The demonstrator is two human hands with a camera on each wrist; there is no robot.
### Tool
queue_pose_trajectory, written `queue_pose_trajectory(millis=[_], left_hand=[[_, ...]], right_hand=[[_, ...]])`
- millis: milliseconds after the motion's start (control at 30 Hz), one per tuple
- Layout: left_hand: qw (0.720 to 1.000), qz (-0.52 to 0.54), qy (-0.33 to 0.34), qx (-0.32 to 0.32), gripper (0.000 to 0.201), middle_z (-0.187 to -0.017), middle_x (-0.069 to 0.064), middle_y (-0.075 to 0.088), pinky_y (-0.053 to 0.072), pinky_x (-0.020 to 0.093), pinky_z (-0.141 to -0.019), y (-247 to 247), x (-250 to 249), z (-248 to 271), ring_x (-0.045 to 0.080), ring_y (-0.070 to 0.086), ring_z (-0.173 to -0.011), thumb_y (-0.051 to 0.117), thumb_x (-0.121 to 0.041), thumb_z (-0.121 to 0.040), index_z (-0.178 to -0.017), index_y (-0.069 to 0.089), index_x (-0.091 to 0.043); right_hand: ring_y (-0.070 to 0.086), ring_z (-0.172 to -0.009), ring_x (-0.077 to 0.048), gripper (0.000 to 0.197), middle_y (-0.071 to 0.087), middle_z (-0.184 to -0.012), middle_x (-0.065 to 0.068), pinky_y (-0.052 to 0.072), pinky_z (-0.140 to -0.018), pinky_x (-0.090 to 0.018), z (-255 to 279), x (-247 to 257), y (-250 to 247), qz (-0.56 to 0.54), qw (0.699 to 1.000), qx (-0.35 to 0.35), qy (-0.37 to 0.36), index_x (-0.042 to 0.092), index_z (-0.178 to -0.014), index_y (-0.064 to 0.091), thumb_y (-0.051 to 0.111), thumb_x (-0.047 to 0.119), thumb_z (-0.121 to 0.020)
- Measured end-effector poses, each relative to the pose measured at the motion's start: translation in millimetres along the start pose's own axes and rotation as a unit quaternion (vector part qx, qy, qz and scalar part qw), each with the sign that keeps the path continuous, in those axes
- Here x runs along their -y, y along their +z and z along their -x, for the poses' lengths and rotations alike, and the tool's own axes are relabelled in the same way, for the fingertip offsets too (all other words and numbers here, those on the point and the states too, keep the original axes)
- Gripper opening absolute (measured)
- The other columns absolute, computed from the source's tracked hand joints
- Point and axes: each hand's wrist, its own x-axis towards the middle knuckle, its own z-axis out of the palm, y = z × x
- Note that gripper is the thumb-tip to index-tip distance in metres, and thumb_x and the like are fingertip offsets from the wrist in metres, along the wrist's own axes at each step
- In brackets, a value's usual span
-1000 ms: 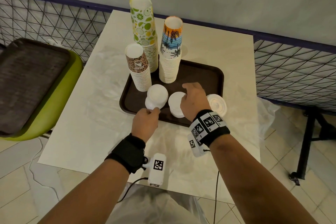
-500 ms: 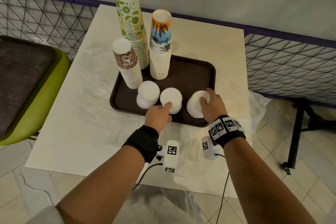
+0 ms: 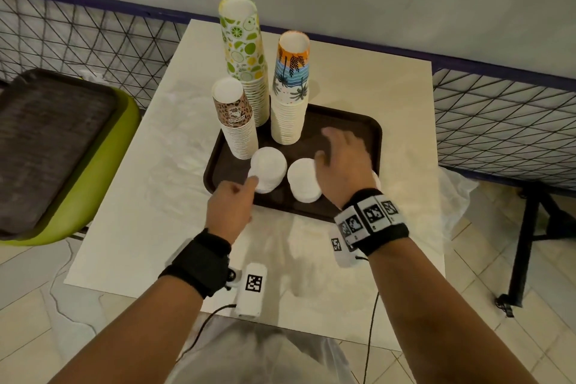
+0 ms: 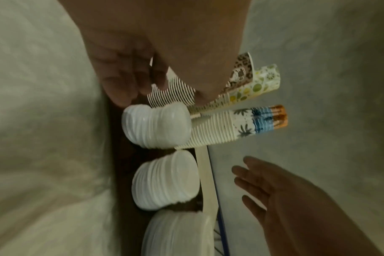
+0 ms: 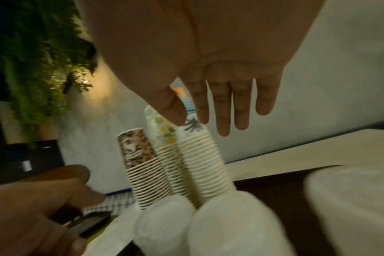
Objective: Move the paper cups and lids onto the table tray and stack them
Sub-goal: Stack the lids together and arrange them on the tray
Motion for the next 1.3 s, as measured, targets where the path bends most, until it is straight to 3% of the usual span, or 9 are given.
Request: queue_pose_trajectory(millis=[100,200,400,567,667,833,1000,1200,1300], left_hand=[[1.0,0.01,0.005,-0.027,0.088,-0.082,0.008,0.057,0.059,0.055,-0.091,-8.0,-0.2,-23.4,0.028,0.061,-0.081,0.065,-0.081,-0.072,-0.098,0.058,0.003],[0.998,0.047,-0.048,0.017,0.128,-0.113,0.02,0.065,0.057,0.053,-0.098,-3.1,-3.6,-40.8,0.03,0.065,-0.105,0.067,-0.096,-0.049,-0.129,0.057,0.004],[0.991,0.076,-0.079,0.082,0.06,-0.089,0.01,0.069,0.058,0.053,-0.097,7.0,-6.4,-57.2,0.03,0.069,-0.1,0.077,-0.057,-0.077,-0.101,0.073,-0.003],[0.991,0.079,-0.065,0.089,0.05,-0.096,0.018,0.073,0.058,0.049,-0.096,6.3,4.3,-70.0,0.033,0.07,-0.097,0.07,-0.049,-0.076,-0.094,0.07,-0.002],[0.994,0.059,-0.042,0.085,0.034,-0.077,0.011,0.063,0.049,0.039,-0.075,1.0,2.8,-74.5,0.028,0.06,-0.079,0.068,-0.037,-0.09,-0.077,0.064,-0.007],[0.996,-0.018,-0.013,0.082,0.035,-0.074,0.01,0.057,0.039,0.035,-0.07,-14.6,-1.4,-84.9,0.027,0.053,-0.076,0.056,-0.031,-0.098,-0.076,0.062,-0.005],[0.991,-0.083,0.026,0.098,0.038,-0.081,0.014,0.06,0.038,0.033,-0.071,-28.1,-1.2,-90.3,0.026,0.054,-0.078,0.048,-0.029,-0.103,-0.081,0.063,-0.002],[0.982,-0.128,0.049,0.133,0.041,-0.071,0.008,0.055,0.038,0.033,-0.065,-38.3,-6.0,-92.5,0.025,0.052,-0.073,0.046,-0.027,-0.104,-0.068,0.052,-0.011],[0.973,-0.163,0.056,0.155,0.038,-0.071,0.006,0.05,0.032,0.032,-0.061,-43.8,-11.3,-93.1,0.024,0.048,-0.075,0.042,-0.026,-0.105,-0.071,0.051,-0.009]], right_hand=[[0.044,-0.134,-0.031,0.051,0.053,-0.14,-0.011,0.022,-0.12,-0.051,-21.2,36.1,20.8,0.066,0.989,0.132,-0.027,0.016,-0.143,0.044,0.047,0.036,-0.097],[0.043,-0.136,-0.031,0.053,0.054,-0.139,-0.01,0.006,-0.122,-0.058,-42.0,52.8,43.0,0.148,0.959,0.239,-0.014,0.015,-0.143,0.042,0.042,0.044,-0.098],[0.055,-0.125,-0.029,0.051,0.065,-0.123,-0.005,-0.006,-0.12,-0.063,-54.5,60.7,63.6,0.222,0.92,0.324,-0.017,0.016,-0.14,0.043,0.041,0.046,-0.099],[0.057,-0.121,-0.028,0.046,0.065,-0.12,-0.006,-0.005,-0.12,-0.061,-53.6,65.2,75.7,0.229,0.92,0.317,-0.028,0.016,-0.134,0.046,0.045,0.045,-0.098],[0.058,-0.119,-0.029,0.047,0.064,-0.119,-0.006,0.0,-0.122,-0.059,-52.7,68.0,85.8,0.228,0.926,0.299,-0.032,0.015,-0.13,0.048,0.047,0.048,-0.097],[0.053,-0.125,-0.03,0.045,0.059,-0.129,-0.011,0.015,-0.121,-0.05,-45.1,82.0,98.3,0.225,0.931,0.285,-0.033,0.01,-0.133,0.048,0.045,0.04,-0.1],[0.051,-0.126,-0.033,0.041,0.051,-0.136,-0.017,0.043,-0.103,-0.041,-32.2,101.7,108.0,0.174,0.947,0.269,0.011,0.003,-0.136,0.043,0.051,0.019,-0.098],[0.052,-0.128,-0.035,0.057,0.048,-0.141,-0.02,0.046,-0.1,-0.042,-22.0,115.7,117.6,0.026,0.957,0.248,0.147,0.006,-0.149,0.024,0.048,0.027,-0.102],[0.055,-0.126,-0.034,0.048,0.052,-0.139,-0.02,0.045,-0.09,-0.034,-17.8,113.1,120.1,-0.033,0.946,0.216,0.239,0.003,-0.143,0.032,0.044,0.028,-0.104]])
